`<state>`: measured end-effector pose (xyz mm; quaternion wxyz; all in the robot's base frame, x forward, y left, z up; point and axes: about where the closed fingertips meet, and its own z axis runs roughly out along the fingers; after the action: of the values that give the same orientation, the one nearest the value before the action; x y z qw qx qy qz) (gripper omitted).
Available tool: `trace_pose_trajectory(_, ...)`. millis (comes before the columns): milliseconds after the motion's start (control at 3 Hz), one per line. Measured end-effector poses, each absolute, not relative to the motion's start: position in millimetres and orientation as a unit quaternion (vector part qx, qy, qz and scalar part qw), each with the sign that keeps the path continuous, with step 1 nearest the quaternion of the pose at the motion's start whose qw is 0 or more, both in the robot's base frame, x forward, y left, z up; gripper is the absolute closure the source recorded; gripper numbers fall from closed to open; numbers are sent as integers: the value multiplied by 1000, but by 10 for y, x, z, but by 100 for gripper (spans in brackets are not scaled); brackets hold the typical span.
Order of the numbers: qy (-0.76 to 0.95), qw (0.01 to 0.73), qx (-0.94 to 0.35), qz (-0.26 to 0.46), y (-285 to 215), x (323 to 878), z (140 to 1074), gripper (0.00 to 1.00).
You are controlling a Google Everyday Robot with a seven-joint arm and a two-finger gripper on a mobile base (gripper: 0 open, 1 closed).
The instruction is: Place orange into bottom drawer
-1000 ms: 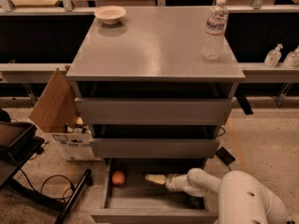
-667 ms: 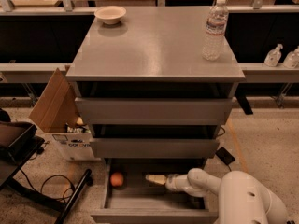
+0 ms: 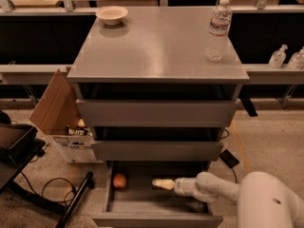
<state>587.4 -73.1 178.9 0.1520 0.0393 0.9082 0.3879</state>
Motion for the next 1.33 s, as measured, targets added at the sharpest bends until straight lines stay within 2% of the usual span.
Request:
trace_pose_trajectory(333, 921, 235, 36, 309, -1538, 5953, 2443, 0)
trace_pose_trajectory(667, 926, 277, 11, 255, -1955, 5787, 3123, 0)
trace_pose_trajectory(1333, 951, 228, -39, 203, -2358, 4436, 4231, 0)
